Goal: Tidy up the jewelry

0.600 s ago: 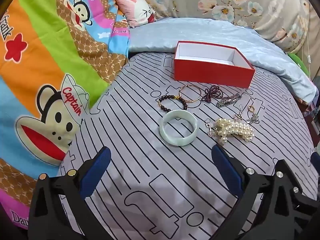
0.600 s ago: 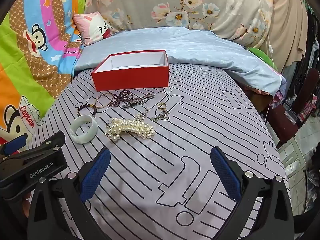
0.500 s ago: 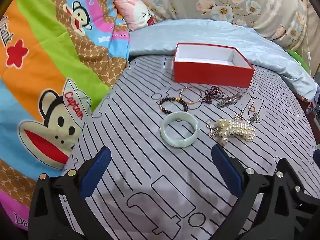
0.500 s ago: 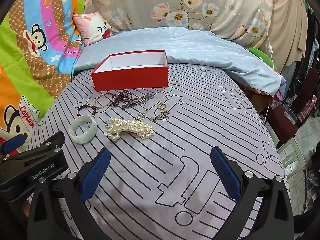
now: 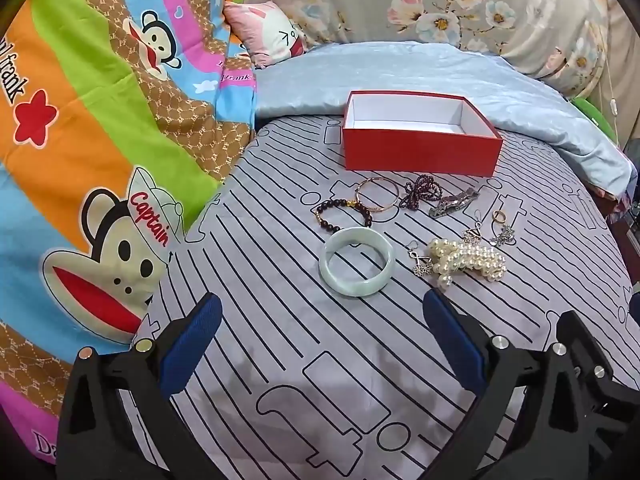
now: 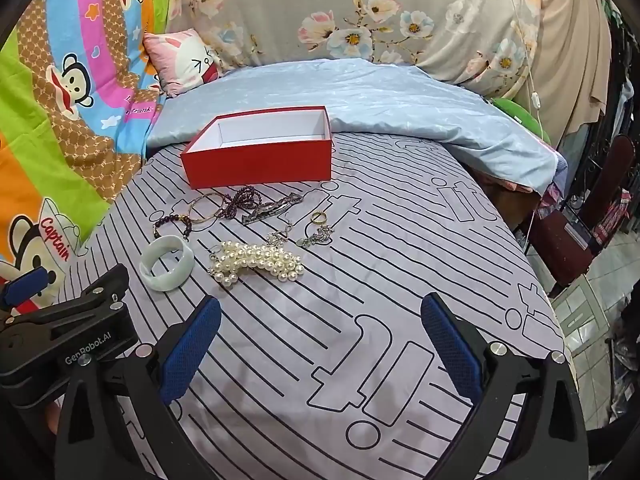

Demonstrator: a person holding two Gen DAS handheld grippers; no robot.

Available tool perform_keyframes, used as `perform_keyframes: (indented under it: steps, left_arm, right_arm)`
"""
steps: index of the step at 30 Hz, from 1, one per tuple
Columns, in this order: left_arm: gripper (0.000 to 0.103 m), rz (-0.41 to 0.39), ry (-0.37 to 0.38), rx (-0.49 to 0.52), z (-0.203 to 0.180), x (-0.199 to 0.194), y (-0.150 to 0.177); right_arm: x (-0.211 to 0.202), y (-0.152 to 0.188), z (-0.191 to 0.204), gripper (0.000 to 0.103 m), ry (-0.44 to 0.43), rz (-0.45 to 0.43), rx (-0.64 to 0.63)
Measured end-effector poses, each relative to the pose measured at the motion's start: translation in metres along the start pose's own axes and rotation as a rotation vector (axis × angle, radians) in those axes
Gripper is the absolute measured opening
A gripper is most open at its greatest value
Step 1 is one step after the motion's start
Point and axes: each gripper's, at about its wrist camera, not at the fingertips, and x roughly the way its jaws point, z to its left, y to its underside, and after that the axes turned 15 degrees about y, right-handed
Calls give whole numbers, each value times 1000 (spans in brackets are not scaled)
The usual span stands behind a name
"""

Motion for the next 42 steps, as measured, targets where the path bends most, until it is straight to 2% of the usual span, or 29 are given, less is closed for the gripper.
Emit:
perform_keyframes:
  steps: [42]
  left_arm:
    - [98,10,-3,-5,4,2,2]
  right_arm:
    - [-3,-1,1,98,-4,4,3]
